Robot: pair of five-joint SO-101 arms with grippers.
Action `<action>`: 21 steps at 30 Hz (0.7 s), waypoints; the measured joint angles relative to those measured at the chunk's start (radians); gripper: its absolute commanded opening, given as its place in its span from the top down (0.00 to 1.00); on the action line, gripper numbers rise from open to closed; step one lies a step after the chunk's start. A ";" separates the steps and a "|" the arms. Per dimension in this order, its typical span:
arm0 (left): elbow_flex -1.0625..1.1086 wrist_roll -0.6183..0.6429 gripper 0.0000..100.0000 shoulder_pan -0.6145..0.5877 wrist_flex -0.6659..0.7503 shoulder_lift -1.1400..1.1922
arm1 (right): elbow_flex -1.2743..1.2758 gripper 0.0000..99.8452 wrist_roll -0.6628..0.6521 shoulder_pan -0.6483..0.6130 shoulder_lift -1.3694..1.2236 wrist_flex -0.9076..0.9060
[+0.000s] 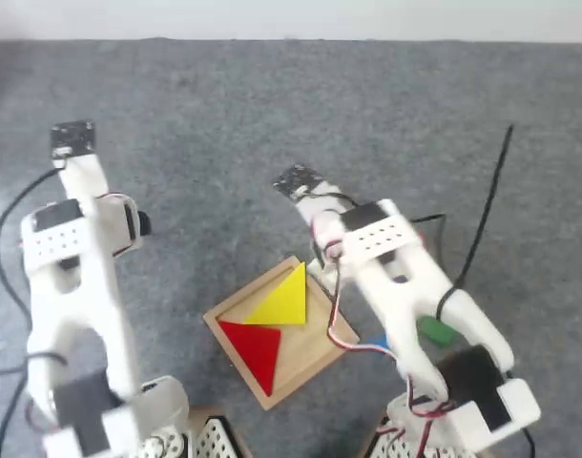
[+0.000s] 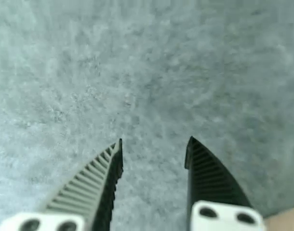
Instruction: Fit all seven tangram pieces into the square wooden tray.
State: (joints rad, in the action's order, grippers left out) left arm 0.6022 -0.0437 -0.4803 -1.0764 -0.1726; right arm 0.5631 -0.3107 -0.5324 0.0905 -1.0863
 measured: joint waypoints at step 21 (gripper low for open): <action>-0.014 0.003 0.79 -0.029 0.032 0.084 | 0.000 0.67 0.068 -0.222 -0.089 0.060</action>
State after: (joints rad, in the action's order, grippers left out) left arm 0.5884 -0.0407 -0.5094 -1.0441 -0.0882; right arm 0.5631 -0.2432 -0.7549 0.0015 -1.0265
